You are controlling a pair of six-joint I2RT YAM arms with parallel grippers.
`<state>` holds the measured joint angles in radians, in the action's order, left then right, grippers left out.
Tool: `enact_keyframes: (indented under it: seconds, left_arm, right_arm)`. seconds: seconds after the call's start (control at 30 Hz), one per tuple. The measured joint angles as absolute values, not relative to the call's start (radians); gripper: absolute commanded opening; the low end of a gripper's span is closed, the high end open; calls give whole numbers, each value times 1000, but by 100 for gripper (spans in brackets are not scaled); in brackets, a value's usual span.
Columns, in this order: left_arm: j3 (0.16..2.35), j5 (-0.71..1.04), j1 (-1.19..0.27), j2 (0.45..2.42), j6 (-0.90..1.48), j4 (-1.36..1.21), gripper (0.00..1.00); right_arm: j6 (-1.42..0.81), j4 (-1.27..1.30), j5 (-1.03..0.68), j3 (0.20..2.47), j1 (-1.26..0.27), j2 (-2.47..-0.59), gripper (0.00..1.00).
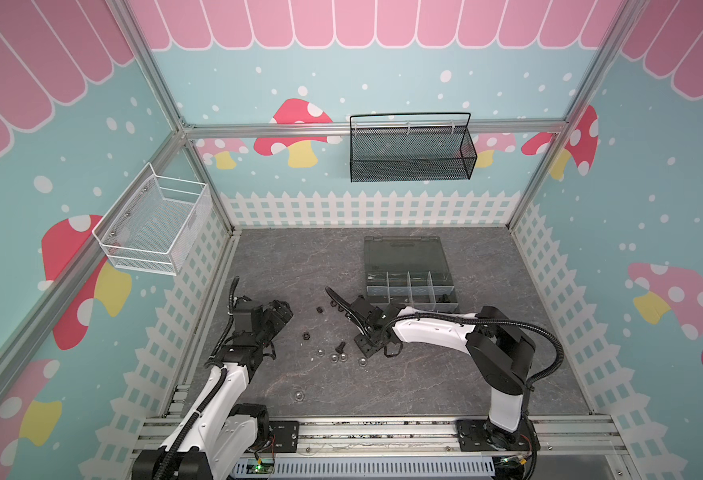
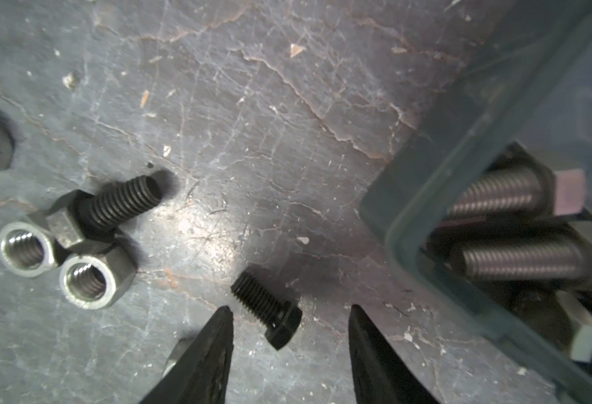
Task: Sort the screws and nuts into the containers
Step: 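Lower the right gripper onto the black bolt and close it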
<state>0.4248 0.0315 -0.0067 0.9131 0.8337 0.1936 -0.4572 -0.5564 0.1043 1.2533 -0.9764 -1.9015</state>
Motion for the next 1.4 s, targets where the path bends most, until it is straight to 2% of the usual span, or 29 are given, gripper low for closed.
enact_keyframes:
  seconds: [0.73, 1.07, 1.4]
  left_arm:
    - [411, 31, -7, 902, 834, 190, 100]
    - [410, 30, -7, 899, 834, 190, 100]
    - [410, 30, -7, 897, 834, 190, 100]
  right_arm:
    - [-468, -552, 72, 1264, -977, -1929, 33]
    - [-468, -553, 44, 1259, -977, -1926, 27]
    - [-473, -558, 36, 1258, -977, -1922, 13]
